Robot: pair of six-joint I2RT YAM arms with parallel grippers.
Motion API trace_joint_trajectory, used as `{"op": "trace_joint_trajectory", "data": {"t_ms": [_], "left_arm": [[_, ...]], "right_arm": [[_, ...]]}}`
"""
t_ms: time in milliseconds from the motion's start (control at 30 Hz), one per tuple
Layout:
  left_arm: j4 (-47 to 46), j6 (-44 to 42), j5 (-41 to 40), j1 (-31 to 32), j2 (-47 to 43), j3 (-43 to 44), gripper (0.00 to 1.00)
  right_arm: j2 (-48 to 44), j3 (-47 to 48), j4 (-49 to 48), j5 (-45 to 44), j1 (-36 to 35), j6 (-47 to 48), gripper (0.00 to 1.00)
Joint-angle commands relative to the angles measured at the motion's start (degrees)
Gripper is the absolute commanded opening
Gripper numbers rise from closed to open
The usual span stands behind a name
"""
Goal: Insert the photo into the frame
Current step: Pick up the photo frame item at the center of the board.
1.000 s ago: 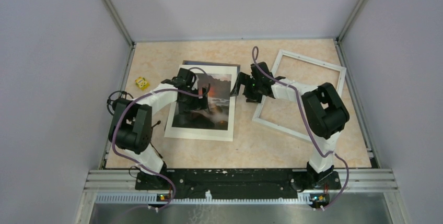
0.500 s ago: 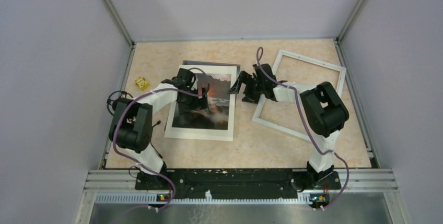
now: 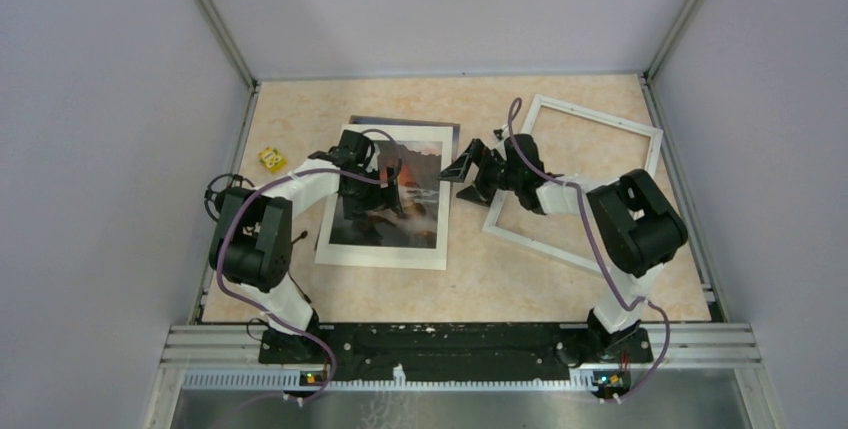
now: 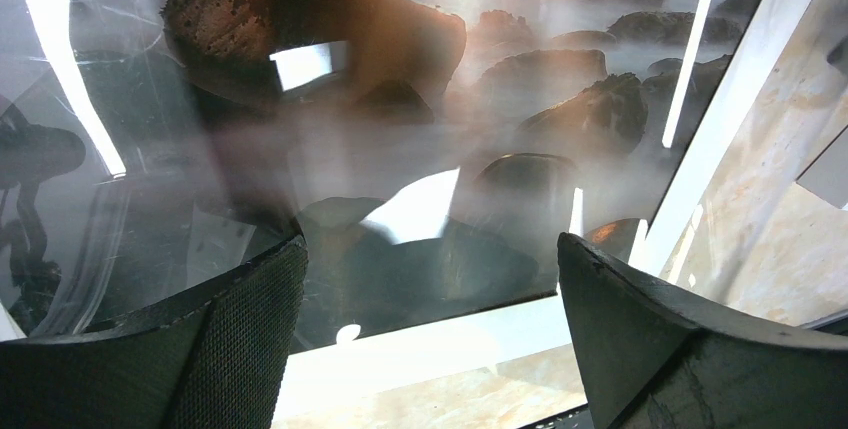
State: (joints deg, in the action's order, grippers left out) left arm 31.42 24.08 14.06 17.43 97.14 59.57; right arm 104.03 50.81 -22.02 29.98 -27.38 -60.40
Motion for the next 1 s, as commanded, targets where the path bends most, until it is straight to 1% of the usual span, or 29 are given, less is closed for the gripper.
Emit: {"op": "trace_joint_trajectory", "data": {"t_ms": [0, 133, 400, 600, 800, 967], "left_arm": [[-0.83, 0.01, 1.48, 0.32, 3.48, -2.54, 0.98], [-0.84, -0.06, 1.67, 0.41, 3.28, -2.62, 0.98], [-0.87, -0.17, 1.50, 0.58, 2.55, -2.79, 0.98], [-1.05, -0.21, 1.74, 0.67, 2.27, -2.79, 0.98], [-1.12, -0.17, 2.20, 0.76, 2.23, -2.79, 0.98], [-1.35, -0.17, 2.72, 0.76, 2.04, -2.88, 0.98]], "right_arm": [[-5.84, -2.13, -8.71, 3.64, -1.19, -2.13, 0.96], [-6.44, -4.17, -11.80, 3.64, -1.18, -2.13, 0.96], [-8.91, -8.06, -13.61, 3.64, -1.18, -2.13, 0.96], [-8.86, -12.44, -22.26, 3.64, -1.18, -2.13, 0.96], [-8.38, -17.08, -32.98, 3.64, -1.22, -2.13, 0.96], [-6.85, -21.51, -44.59, 3.64, -2.24, -2.13, 0.96]]}}
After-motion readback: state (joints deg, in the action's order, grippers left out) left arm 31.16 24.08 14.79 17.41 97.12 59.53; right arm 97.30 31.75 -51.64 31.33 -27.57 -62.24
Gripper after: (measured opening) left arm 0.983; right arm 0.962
